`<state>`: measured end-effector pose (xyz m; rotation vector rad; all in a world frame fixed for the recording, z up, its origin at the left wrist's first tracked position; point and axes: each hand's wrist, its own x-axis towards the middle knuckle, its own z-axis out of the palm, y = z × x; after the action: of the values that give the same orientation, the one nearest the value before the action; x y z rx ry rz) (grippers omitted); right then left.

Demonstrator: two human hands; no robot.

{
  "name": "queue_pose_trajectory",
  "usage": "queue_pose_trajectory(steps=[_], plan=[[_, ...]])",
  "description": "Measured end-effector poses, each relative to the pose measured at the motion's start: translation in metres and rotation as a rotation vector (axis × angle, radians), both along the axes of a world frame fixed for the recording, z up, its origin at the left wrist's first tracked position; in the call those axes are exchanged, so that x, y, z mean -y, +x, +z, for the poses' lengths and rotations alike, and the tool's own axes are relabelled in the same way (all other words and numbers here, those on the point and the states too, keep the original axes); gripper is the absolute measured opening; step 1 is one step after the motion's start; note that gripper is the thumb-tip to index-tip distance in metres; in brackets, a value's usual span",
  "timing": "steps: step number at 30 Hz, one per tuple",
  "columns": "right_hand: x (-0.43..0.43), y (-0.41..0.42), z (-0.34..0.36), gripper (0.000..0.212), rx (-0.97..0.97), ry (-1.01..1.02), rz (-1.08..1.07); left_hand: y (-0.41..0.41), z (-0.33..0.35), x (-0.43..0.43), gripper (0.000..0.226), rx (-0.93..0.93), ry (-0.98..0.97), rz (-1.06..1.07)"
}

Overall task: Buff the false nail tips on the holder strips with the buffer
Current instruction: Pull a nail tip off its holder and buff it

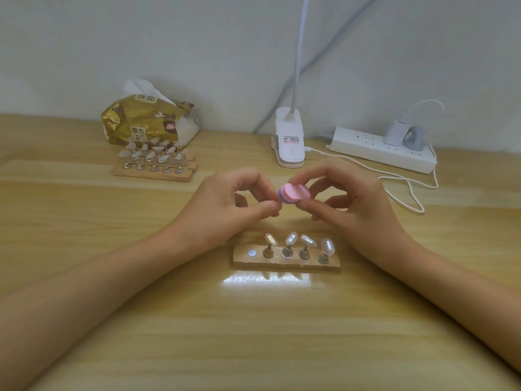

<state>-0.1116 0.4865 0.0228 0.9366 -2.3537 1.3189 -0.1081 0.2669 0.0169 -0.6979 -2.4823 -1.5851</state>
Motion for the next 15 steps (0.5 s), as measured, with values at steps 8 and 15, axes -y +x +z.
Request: queue_pose_trajectory(steps=[8, 15], plan=[[0.0013, -0.0012, -0.0011, 0.02, -0.101, 0.081, -0.021, 0.0005, 0.0001, -0.0026, 0.011, 0.031, -0.004, -0.012], [0.0046, -0.0008, -0.0023, 0.019, -0.24, 0.139, -0.027, 0.0016, 0.0017, -0.0035, 0.026, 0.041, 0.014, -0.017]])
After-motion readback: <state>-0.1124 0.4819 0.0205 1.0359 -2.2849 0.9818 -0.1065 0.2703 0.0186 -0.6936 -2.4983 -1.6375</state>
